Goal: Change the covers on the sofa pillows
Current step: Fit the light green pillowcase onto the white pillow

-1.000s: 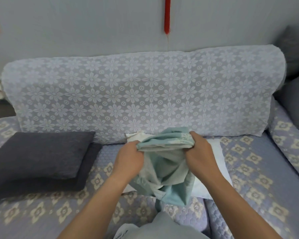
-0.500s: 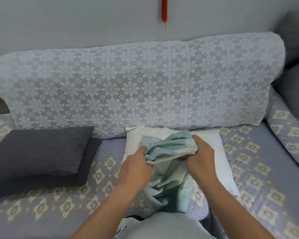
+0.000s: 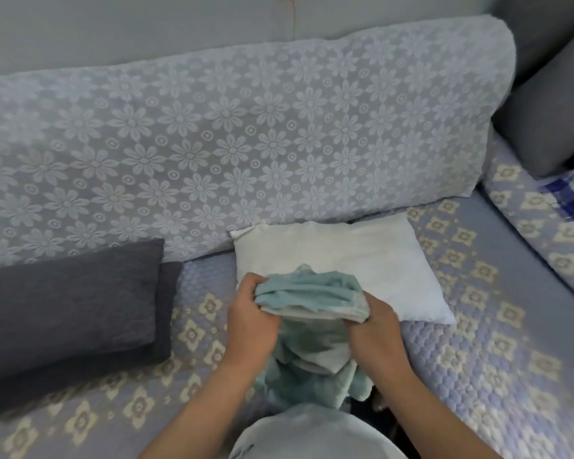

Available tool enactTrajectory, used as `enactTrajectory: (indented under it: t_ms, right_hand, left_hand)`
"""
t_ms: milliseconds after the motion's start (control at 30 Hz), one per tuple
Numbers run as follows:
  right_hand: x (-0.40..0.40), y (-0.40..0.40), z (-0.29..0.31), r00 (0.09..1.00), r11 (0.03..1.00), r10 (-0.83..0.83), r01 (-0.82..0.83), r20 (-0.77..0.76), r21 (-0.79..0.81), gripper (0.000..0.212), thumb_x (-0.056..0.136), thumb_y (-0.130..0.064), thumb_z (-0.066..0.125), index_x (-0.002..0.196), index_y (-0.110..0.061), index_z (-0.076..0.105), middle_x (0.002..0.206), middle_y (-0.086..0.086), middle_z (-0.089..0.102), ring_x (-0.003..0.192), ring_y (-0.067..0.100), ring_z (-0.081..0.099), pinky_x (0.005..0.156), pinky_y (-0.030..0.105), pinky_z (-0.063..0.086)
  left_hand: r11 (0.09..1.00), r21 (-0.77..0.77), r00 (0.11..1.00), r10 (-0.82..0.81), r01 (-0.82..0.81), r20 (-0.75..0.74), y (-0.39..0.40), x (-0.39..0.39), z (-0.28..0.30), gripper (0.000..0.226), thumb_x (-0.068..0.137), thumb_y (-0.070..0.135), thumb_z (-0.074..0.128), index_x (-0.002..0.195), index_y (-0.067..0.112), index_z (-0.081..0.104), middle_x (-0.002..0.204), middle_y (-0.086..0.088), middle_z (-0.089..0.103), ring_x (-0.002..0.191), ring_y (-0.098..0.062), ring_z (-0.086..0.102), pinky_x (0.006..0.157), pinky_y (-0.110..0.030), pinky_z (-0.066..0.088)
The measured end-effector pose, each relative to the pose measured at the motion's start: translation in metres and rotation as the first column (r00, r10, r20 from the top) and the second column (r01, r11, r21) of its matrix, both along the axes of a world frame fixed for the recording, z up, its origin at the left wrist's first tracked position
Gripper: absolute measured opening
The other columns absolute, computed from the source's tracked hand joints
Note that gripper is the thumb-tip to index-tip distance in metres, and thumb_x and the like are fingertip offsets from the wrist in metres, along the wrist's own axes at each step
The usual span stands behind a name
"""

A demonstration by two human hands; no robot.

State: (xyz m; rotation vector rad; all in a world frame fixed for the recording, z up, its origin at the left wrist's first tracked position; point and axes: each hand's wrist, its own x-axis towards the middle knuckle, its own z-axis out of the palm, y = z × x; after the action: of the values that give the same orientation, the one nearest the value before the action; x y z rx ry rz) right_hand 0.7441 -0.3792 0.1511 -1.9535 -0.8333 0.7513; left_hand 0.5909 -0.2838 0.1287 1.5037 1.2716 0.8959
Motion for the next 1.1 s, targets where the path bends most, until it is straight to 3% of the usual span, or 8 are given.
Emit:
enactTrajectory:
  t_ms: [67, 200, 300, 500, 600, 700, 900, 1100]
  right_hand:
    - [-0.012, 0.002, 0.002, 0.996, 0.998, -0.060, 0.059, -0.065, -0.017, 0.020, 0.094, -0.014, 0.049, 0.090, -0.017, 0.068, 0.087, -0.002, 0.072, 0.088, 0.019, 0.068, 0.075, 0.034, 0.058]
    - [-0.041, -0.003, 0.006, 0.989, 0.998, -0.058, 0.054, -0.136, -0.039, 0.042, 0.098, 0.003, 0.048, 0.073, -0.028, 0.062, 0.065, -0.020, 0.068, 0.067, -0.013, 0.061, 0.062, 0.007, 0.045]
    - [-0.050, -0.005, -0.008, 0.995, 0.995, -0.015, 0.005, -0.101, -0.098, 0.028, 0.092, 0.003, 0.055, 0.088, -0.020, 0.071, 0.083, -0.003, 0.074, 0.076, 0.002, 0.064, 0.074, 0.030, 0.054]
    - [-0.027, 0.012, 0.008, 0.995, 0.996, -0.024, 0.016, -0.093, -0.088, 0.018, 0.097, -0.023, 0.061, 0.084, -0.036, 0.063, 0.078, -0.019, 0.064, 0.078, -0.013, 0.061, 0.068, 0.004, 0.042]
    - [0.011, 0.021, -0.014, 0.968, 0.967, -0.163, 0.117, -0.193, -0.228, 0.024, 0.096, -0.036, 0.061, 0.089, -0.015, 0.069, 0.088, 0.002, 0.072, 0.079, 0.012, 0.063, 0.076, 0.027, 0.051]
    - [0.044, 0.032, -0.046, 0.905, 0.945, -0.167, 0.033, -0.391, -0.326, 0.034, 0.090, -0.044, 0.064, 0.103, -0.013, 0.071, 0.101, 0.008, 0.075, 0.089, 0.016, 0.066, 0.085, 0.028, 0.054]
    - [0.173, 0.062, -0.118, 0.701, 0.875, 0.112, -0.406, -0.704, -0.265, 0.075, 0.069, -0.050, 0.087, 0.133, -0.025, 0.057, 0.127, 0.000, 0.067, 0.120, 0.019, 0.062, 0.109, 0.041, 0.044]
    - [0.354, 0.136, -0.218, 0.865, 0.890, -0.207, -0.027, -0.457, -0.454, 0.051, 0.090, -0.027, 0.073, 0.136, -0.013, 0.052, 0.119, 0.009, 0.060, 0.100, 0.022, 0.059, 0.085, 0.029, 0.046]
  left_hand:
    - [0.996, 0.044, 0.988, -0.071, 0.077, -0.139, 0.003, 0.000, -0.010, 0.018, 0.083, 0.014, 0.057, 0.070, 0.018, 0.046, 0.061, 0.002, 0.056, 0.057, -0.012, 0.050, 0.051, -0.033, 0.039]
    - [0.996, 0.039, 0.923, -0.061, 0.082, -0.380, 0.017, 0.006, -0.026, 0.018, 0.084, 0.017, 0.051, 0.068, 0.016, 0.041, 0.061, 0.001, 0.054, 0.056, -0.016, 0.049, 0.048, -0.036, 0.034]
    - [0.995, -0.043, 0.889, -0.097, 0.087, -0.448, 0.026, 0.012, -0.033, 0.010, 0.089, 0.019, 0.054, 0.084, 0.021, 0.047, 0.074, 0.004, 0.057, 0.065, -0.014, 0.051, 0.054, -0.033, 0.037]
    - [0.968, -0.122, 0.934, -0.246, 0.221, -0.258, 0.047, 0.038, -0.040, 0.010, 0.098, 0.021, 0.058, 0.093, 0.019, 0.066, 0.090, 0.006, 0.066, 0.088, -0.018, 0.065, 0.077, -0.031, 0.052]
    - [0.939, -0.323, 0.988, -0.145, 0.122, -0.047, 0.051, 0.060, -0.029, 0.022, 0.100, 0.009, 0.044, 0.099, 0.017, 0.065, 0.097, -0.003, 0.069, 0.092, -0.020, 0.066, 0.083, -0.037, 0.056]
    - [0.892, -0.437, 0.993, -0.117, 0.113, 0.018, 0.055, 0.086, -0.032, 0.022, 0.100, 0.010, 0.042, 0.099, 0.016, 0.064, 0.098, -0.006, 0.071, 0.093, -0.024, 0.068, 0.085, -0.039, 0.058]
    - [0.926, -0.370, 0.948, -0.178, 0.070, -0.265, 0.090, 0.134, -0.071, 0.027, 0.099, 0.004, 0.044, 0.092, 0.021, 0.065, 0.090, 0.002, 0.069, 0.085, -0.015, 0.064, 0.066, -0.021, 0.045]
    - [0.946, -0.323, 0.799, -0.182, -0.015, -0.573, 0.102, 0.182, -0.121, 0.027, 0.094, 0.003, 0.051, 0.084, 0.025, 0.062, 0.081, 0.008, 0.067, 0.077, -0.012, 0.063, 0.062, -0.026, 0.046]
